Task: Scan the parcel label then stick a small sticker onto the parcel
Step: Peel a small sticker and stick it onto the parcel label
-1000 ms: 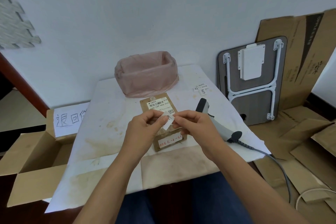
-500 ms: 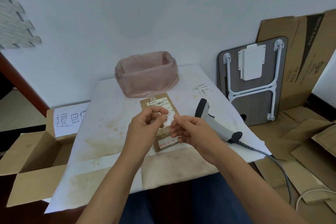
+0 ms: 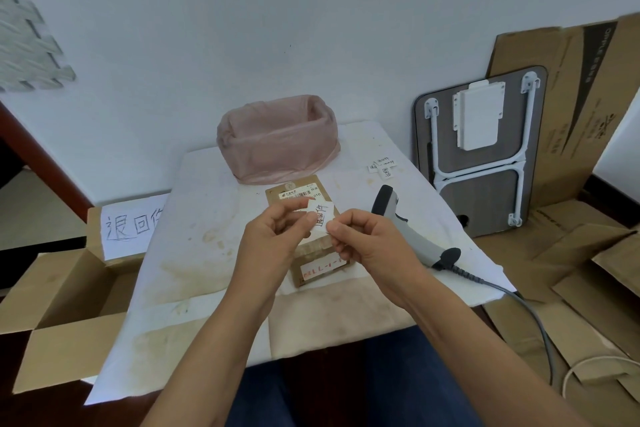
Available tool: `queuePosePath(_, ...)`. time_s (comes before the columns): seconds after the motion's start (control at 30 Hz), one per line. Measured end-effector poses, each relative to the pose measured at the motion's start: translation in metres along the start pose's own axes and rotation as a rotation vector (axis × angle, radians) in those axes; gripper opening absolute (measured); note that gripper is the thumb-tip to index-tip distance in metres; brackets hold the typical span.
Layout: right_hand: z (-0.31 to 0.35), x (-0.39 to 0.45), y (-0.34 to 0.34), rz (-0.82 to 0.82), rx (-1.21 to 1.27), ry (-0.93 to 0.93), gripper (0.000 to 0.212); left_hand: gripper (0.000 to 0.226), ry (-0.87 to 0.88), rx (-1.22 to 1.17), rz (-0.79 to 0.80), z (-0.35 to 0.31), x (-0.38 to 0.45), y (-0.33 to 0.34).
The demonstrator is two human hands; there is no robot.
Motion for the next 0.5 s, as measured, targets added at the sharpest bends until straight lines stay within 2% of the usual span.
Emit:
queuePosePath(0.2,0.0,-0.002,0.005,-0.022,0.023,-0.02,0.009,0.021,0.039,-0.019,-0.026,-0.002,0.0,-0.001)
queuePosePath(0.3,0.0,-0.001,0.006,-0.031,0.006,-0.031,0.007,0.02,0.078,0.052,-0.057,-0.002,-0.002,0.001)
queuePosePath(0.37,0.0,-0.001,0.004,-0.048,-0.028,-0.04,0.01,0.022,0.204,0.234,-0.172,-0.004,-0.004,0.0)
queuePosePath(0.43,0.0,0.0,0.002,-0.057,-0.058,-0.049,0.014,0.023,0.408,0.469,-0.294,-0.01,-0.009,-0.001)
queuePosePath(0.5,0.0,0.001,0.001,-0.051,-0.081,-0.057,0.014,0.01,0.527,0.63,-0.29,-0.012,-0.012,0.003)
Point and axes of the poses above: each hand's wrist, its own x-axis towards the middle knuckle, its own y-axis out of the palm, z = x × y, the point moved 4 cm from there along x, towards the middle knuckle, and after that the axes turned 15 degrees about -y, right-handed, at the moved point
